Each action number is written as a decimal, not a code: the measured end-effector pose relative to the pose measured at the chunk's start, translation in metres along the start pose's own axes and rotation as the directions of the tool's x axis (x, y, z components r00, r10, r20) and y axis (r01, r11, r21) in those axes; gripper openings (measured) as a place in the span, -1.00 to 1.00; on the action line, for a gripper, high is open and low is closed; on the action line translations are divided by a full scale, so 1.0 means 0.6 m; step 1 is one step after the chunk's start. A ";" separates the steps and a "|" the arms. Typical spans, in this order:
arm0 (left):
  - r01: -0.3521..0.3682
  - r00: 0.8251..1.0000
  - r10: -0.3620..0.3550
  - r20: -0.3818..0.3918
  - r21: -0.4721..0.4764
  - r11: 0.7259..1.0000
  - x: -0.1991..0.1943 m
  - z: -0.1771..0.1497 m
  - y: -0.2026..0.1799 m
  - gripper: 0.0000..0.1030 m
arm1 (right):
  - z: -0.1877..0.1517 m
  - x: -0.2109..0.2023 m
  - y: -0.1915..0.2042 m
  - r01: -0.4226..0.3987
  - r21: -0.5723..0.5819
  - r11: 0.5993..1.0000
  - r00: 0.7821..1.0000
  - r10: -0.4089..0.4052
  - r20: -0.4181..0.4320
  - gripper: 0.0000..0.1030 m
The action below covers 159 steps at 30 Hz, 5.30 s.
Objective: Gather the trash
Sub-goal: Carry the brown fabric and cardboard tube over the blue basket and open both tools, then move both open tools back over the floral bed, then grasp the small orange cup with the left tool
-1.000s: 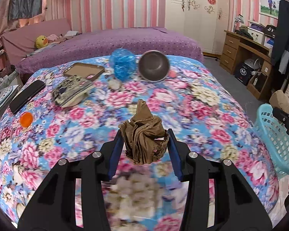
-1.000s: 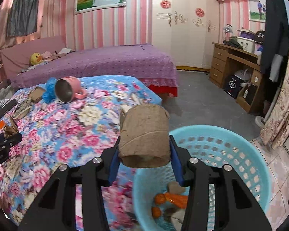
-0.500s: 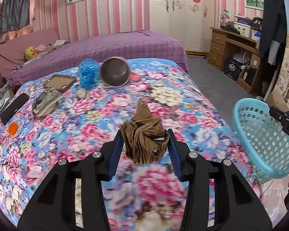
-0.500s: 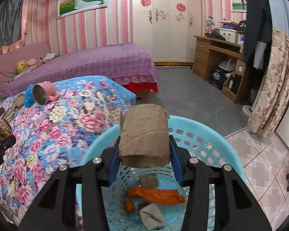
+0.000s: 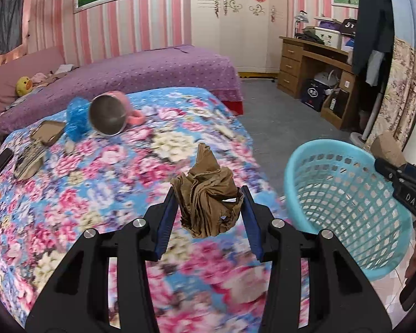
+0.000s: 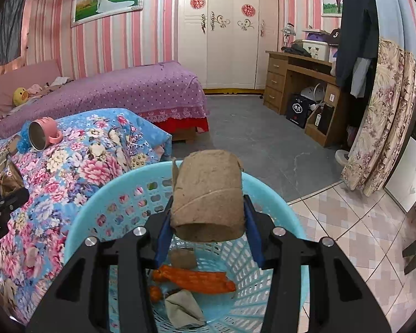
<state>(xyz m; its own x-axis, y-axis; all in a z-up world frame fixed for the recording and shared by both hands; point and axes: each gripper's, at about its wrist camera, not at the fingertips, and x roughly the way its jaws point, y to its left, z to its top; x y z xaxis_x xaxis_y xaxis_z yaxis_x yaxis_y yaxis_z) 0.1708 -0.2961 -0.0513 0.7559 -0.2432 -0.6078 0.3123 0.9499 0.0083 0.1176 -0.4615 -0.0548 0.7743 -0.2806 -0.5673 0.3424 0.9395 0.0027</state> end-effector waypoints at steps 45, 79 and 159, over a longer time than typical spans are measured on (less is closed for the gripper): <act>0.123 0.991 -0.126 0.052 0.054 0.991 0.039 0.024 -0.119 0.68 | -0.024 0.018 -0.089 0.000 0.078 0.997 1.000 0.002 -0.017 -0.10; -0.025 0.995 0.020 0.095 0.048 0.999 -0.035 0.010 0.035 0.89 | 0.005 -0.009 -0.006 0.054 0.132 0.990 0.998 -0.059 0.034 0.91; -0.343 0.931 0.274 -0.241 -0.321 0.883 -0.001 -0.066 0.760 -0.24 | 0.064 0.085 0.833 -0.377 -0.346 0.859 0.926 0.343 -0.157 0.91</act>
<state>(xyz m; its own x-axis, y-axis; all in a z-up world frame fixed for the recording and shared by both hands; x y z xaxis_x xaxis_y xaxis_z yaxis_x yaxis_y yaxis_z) 0.2897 0.1448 -0.0786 0.6507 0.0813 -0.7549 -0.1683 0.9850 -0.0390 0.3485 -0.0140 -0.0511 0.7513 0.0930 -0.6534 -0.1817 0.9809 -0.0693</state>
